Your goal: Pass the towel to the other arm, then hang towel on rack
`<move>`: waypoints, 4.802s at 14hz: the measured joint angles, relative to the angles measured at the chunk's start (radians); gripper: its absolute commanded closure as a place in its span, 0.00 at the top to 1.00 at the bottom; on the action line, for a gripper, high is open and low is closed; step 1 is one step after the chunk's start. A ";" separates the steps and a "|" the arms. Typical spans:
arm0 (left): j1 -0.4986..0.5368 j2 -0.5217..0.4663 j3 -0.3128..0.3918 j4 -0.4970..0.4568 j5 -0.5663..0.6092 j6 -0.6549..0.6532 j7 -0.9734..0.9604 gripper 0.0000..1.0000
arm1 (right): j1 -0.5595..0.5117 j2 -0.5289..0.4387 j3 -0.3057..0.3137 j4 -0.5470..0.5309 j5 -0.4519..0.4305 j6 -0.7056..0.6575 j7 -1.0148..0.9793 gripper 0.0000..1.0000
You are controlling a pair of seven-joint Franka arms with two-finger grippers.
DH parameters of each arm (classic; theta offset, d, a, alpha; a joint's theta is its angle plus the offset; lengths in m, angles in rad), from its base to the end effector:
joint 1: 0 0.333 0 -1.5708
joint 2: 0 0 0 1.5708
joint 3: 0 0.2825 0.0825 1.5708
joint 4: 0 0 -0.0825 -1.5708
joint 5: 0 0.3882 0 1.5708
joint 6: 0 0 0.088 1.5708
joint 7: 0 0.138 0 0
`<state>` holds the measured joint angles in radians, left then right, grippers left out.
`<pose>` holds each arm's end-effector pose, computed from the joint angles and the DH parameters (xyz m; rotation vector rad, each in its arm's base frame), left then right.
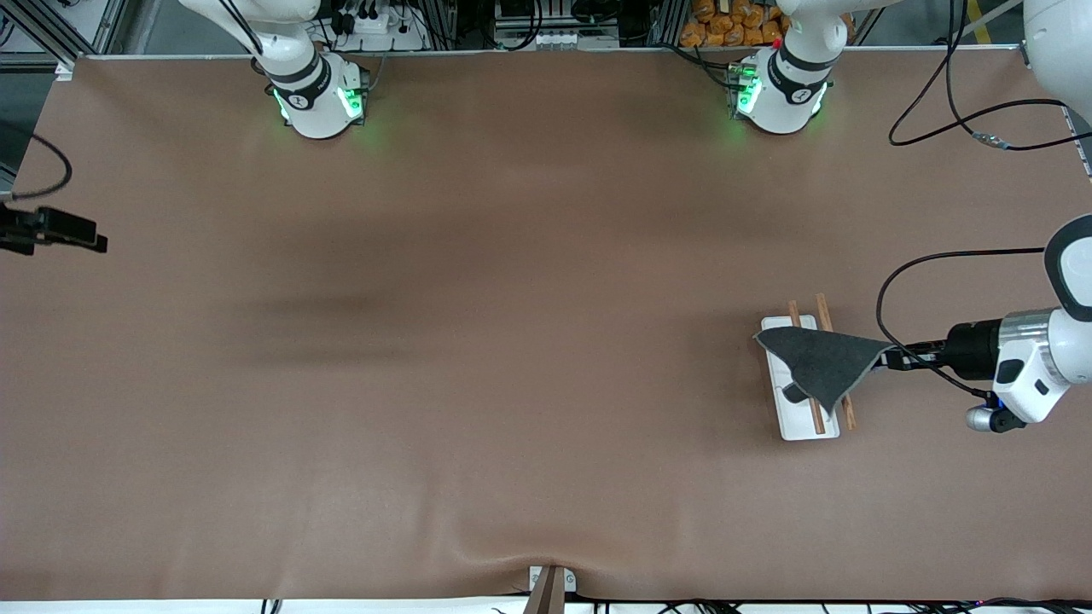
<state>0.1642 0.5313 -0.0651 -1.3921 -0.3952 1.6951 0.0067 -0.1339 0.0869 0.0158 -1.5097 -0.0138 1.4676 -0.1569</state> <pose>0.6663 0.0235 0.3351 2.6858 0.2598 -0.2774 0.5622 -0.0690 0.5316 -3.1291 -0.0599 0.2029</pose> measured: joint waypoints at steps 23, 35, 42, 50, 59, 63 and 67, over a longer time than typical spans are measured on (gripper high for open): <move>0.116 0.107 0.000 -0.001 0.048 0.002 0.193 0.00 | 0.091 -0.054 0.019 0.013 0.011 -0.038 0.188 1.00; 0.132 0.138 0.000 0.003 0.049 0.006 0.195 1.00 | 0.091 -0.053 0.019 0.013 0.011 -0.039 0.188 1.00; 0.199 0.128 0.001 0.021 0.081 0.009 0.304 1.00 | 0.091 -0.053 0.016 0.013 0.011 -0.041 0.189 1.00; 0.040 -0.126 -0.027 0.047 0.392 -0.002 0.172 1.00 | 0.091 -0.052 0.014 0.013 0.011 -0.044 0.189 1.00; -0.080 -0.293 -0.066 0.040 0.434 -0.066 0.053 1.00 | 0.091 -0.052 0.012 0.013 0.011 -0.045 0.189 1.00; -0.080 -0.325 -0.082 0.038 0.434 -0.157 0.007 1.00 | 0.091 -0.052 0.012 0.013 0.011 -0.046 0.189 1.00; -0.086 -0.397 -0.108 0.027 0.435 -0.195 -0.107 1.00 | 0.091 -0.052 0.011 0.013 0.011 -0.047 0.190 1.00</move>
<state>0.0783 0.1347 -0.1732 -1.3654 0.0393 1.5004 -0.1005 -0.0429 0.0351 0.0272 -1.4967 -0.0031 1.4202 0.0327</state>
